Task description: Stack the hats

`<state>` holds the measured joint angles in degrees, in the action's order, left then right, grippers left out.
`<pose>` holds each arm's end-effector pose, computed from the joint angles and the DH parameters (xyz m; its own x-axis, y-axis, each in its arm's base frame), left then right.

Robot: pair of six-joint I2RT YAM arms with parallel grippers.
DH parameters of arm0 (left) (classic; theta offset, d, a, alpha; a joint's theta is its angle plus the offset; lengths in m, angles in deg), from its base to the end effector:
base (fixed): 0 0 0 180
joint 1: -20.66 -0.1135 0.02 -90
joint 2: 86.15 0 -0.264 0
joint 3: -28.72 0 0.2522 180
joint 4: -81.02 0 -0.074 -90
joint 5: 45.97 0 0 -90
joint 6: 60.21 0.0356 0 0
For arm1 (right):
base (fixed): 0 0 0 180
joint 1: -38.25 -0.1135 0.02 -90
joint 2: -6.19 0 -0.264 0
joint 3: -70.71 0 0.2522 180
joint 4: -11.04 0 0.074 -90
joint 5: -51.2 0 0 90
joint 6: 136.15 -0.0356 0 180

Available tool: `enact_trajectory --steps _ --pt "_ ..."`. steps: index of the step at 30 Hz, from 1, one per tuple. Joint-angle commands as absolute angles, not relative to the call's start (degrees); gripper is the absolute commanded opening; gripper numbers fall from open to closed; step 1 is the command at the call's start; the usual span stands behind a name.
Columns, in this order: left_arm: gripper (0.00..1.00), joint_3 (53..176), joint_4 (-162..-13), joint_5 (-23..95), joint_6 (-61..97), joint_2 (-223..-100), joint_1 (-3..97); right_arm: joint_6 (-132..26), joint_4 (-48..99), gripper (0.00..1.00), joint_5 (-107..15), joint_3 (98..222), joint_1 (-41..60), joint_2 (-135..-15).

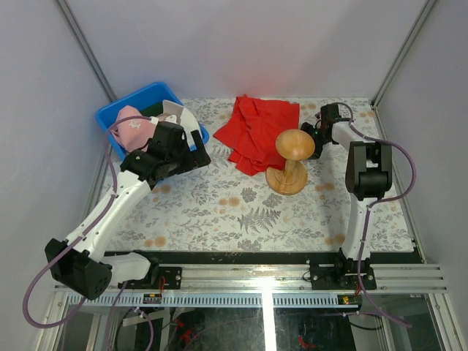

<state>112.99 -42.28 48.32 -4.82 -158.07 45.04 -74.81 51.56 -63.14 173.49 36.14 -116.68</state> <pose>0.2404 -0.1060 0.3419 -0.7302 -0.2909 -0.6182 -0.0630 0.9296 -0.3631 0.4515 0.0313 0.1559 -0.8771 0.4050 -0.2584 0.2108 0.8078 0.5505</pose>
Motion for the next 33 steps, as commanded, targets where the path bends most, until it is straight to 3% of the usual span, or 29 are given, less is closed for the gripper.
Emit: enact_trajectory --steps 1,11,18,26,33 --pt "1.00 111.73 -42.22 49.78 -5.96 -154.12 45.26 -74.71 54.93 0.69 -61.98 184.55 35.90 -123.13" --pt "1.00 112.04 -39.15 52.67 -7.56 -152.06 45.25 -77.53 53.58 0.69 -62.19 191.91 35.88 -123.22" --pt "1.00 112.52 -39.07 53.54 -8.56 -152.74 45.31 -80.25 43.45 0.69 -70.91 192.02 35.93 -121.49" --pt "1.00 113.42 -39.02 53.47 -9.88 -154.50 45.22 -82.78 42.86 0.60 -79.55 202.34 34.83 -132.13" --pt "1.00 113.82 -38.18 53.61 -11.24 -154.53 45.26 -88.08 39.87 0.64 -84.23 208.76 32.52 -141.28"
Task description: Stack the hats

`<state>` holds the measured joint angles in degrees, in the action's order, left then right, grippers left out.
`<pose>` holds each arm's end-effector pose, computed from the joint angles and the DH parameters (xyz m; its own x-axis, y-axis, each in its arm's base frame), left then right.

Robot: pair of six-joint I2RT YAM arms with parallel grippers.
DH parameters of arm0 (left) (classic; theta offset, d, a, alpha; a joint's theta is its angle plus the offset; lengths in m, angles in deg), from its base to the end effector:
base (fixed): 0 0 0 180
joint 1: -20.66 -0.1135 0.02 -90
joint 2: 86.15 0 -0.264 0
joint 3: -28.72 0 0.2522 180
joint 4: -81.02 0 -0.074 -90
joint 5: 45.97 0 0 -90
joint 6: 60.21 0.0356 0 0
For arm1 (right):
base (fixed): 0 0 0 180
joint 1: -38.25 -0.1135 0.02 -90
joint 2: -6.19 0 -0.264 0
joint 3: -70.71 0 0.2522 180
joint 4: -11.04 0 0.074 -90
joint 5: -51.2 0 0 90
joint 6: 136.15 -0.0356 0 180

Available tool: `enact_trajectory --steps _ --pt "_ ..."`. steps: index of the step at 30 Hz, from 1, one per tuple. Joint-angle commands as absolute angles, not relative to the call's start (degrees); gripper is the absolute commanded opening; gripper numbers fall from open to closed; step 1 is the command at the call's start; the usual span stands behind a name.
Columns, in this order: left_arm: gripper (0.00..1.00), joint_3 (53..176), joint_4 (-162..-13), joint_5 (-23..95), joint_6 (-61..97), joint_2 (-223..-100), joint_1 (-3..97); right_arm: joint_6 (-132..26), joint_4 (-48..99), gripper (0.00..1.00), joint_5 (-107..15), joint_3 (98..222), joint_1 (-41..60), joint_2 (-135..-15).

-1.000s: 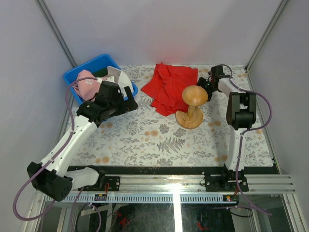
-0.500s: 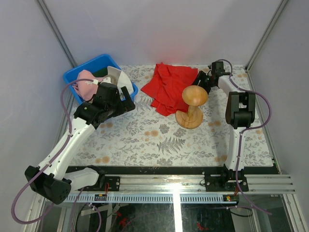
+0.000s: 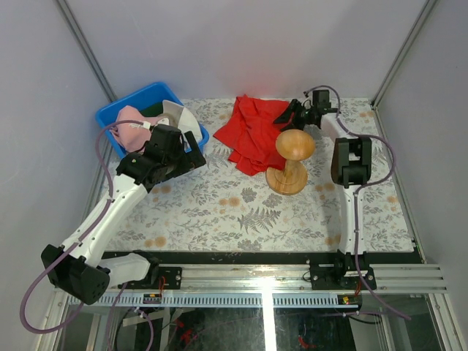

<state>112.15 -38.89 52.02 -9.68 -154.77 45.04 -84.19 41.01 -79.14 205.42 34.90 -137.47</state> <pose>0.2247 -0.0964 0.3462 -0.7028 -0.3726 -0.6060 -0.1646 0.9139 -0.3710 0.5582 0.0558 0.1672 -0.8312 0.4218 -0.3622 -0.0446 0.5987 0.7997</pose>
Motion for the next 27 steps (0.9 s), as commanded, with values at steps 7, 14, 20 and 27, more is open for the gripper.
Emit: enact_trajectory --steps 7,14,20,27 --pt "1.00 113.28 -37.16 53.77 -12.29 -154.04 45.26 -88.77 42.68 0.68 -80.04 212.87 30.80 -145.98" --pt "1.00 112.18 -34.87 53.71 -12.64 -152.98 45.26 -86.81 51.31 0.75 -61.17 218.82 32.35 -148.47" --pt "1.00 110.64 -34.58 52.69 -12.97 -152.39 45.25 -93.20 44.77 0.77 -49.54 208.75 37.50 -141.98" --pt "1.00 110.15 -35.17 52.11 -12.68 -153.09 45.26 -91.82 46.13 0.79 -37.21 207.43 43.43 -136.02"
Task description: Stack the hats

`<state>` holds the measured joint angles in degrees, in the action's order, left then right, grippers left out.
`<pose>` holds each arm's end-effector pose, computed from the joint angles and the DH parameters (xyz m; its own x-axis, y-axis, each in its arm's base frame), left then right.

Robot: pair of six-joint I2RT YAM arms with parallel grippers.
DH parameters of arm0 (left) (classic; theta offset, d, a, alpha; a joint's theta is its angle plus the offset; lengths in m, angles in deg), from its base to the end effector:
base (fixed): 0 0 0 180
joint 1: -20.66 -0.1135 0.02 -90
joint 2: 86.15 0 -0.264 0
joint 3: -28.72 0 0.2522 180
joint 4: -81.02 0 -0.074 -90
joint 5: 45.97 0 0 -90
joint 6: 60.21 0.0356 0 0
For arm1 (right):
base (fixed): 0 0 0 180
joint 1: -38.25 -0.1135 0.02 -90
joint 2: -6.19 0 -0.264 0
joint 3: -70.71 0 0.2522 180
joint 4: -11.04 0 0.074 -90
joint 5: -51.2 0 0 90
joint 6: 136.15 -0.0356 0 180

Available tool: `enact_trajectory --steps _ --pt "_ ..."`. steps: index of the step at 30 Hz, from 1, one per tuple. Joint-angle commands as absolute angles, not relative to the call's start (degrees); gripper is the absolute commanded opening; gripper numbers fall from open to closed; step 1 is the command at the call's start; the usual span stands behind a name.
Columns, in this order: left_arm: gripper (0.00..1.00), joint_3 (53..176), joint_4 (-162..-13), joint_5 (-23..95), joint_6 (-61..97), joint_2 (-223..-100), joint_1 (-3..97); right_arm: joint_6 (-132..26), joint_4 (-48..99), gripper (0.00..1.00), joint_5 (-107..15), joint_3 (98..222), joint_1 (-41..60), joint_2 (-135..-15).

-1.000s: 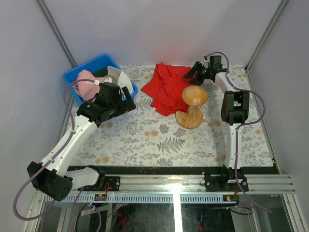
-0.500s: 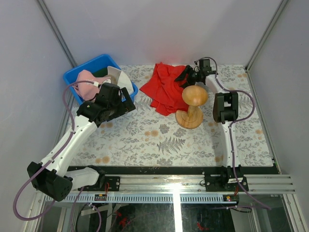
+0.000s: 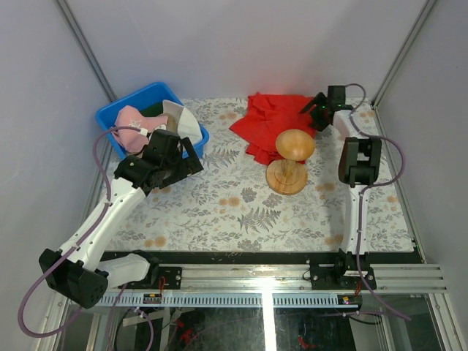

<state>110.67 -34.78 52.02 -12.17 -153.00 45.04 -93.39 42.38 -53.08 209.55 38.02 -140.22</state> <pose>0.2127 -0.0909 0.3394 -0.7298 -0.3962 -0.5571 -0.2180 0.9073 -0.3596 0.5743 0.0111 0.1582 -0.5702 0.7092 -0.4145 0.3282 0.6593 0.6765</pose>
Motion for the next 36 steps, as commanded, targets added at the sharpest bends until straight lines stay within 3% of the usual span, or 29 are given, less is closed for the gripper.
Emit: enact_trajectory --steps 1,8,16,23,36 --pt "1.00 110.02 -35.34 51.86 -12.67 -153.18 45.26 -91.63 46.08 0.80 -35.93 206.83 44.43 -135.22" --pt "1.00 108.70 -36.49 51.17 -12.66 -153.07 45.27 -84.46 45.57 0.82 -30.96 202.21 49.31 -128.99" --pt "1.00 108.31 -39.32 50.11 -12.57 -154.11 45.39 -82.19 40.15 0.78 -51.59 191.38 47.26 -118.63" --pt "1.00 107.31 -40.81 49.64 -13.00 -153.37 45.35 -84.40 42.91 0.77 -66.24 192.28 42.62 -120.49" --pt "1.00 105.64 -40.53 49.74 -14.22 -150.93 45.35 -91.09 38.44 0.76 -73.97 197.34 35.98 -132.75"
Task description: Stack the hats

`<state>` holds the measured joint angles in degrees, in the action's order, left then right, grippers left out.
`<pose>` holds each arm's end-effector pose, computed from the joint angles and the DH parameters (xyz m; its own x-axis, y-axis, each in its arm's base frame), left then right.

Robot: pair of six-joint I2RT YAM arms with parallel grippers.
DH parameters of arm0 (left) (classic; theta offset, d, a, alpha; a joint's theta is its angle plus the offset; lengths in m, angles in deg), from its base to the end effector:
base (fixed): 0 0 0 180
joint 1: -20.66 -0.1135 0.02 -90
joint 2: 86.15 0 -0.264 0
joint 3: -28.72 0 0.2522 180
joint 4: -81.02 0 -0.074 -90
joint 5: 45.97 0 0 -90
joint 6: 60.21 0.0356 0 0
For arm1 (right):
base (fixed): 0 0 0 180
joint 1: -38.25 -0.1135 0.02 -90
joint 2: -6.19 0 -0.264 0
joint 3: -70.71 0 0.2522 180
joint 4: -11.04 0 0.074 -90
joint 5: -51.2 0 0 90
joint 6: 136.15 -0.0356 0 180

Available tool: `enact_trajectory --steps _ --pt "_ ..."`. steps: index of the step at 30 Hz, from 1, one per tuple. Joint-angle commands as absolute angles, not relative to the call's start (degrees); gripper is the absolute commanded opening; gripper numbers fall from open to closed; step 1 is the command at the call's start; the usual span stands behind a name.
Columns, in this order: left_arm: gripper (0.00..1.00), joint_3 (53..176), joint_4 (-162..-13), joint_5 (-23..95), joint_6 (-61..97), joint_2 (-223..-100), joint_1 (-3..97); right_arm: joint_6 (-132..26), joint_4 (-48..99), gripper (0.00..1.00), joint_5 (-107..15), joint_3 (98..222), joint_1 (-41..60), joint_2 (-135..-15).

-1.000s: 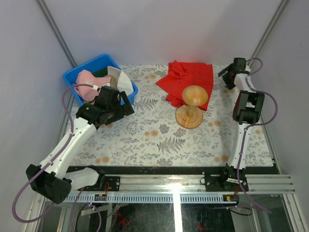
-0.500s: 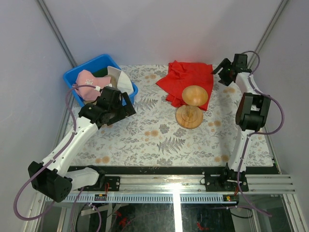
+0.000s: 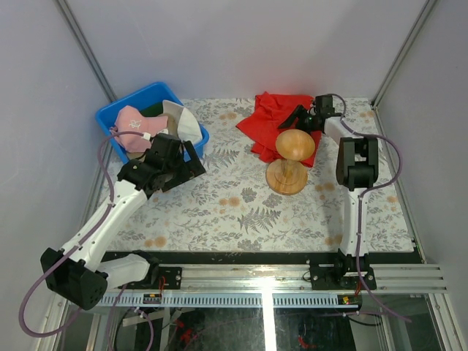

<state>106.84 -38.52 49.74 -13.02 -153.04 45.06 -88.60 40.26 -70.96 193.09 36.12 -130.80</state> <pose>0.2157 -0.0939 0.3226 -0.7451 -0.4045 -0.5303 -0.2105 0.8971 -0.3885 0.5311 0.0387 0.1578 -0.7909 0.5424 -0.2835 0.1607 0.6311 0.7589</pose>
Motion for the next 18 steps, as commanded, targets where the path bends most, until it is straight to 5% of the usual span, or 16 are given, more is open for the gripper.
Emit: enact_trajectory --steps 1,10,18 --pt "1.00 105.45 -40.36 49.82 -14.45 -150.58 45.35 -90.97 39.65 0.76 -73.65 198.73 35.99 -134.21" --pt "1.00 105.13 -38.08 50.31 -15.00 -149.63 45.35 -87.90 51.84 0.78 -62.81 221.53 37.04 -149.90" --pt "1.00 104.48 -37.48 50.30 -14.71 -149.73 45.36 -91.56 50.05 0.80 -48.39 214.29 44.05 -146.54"
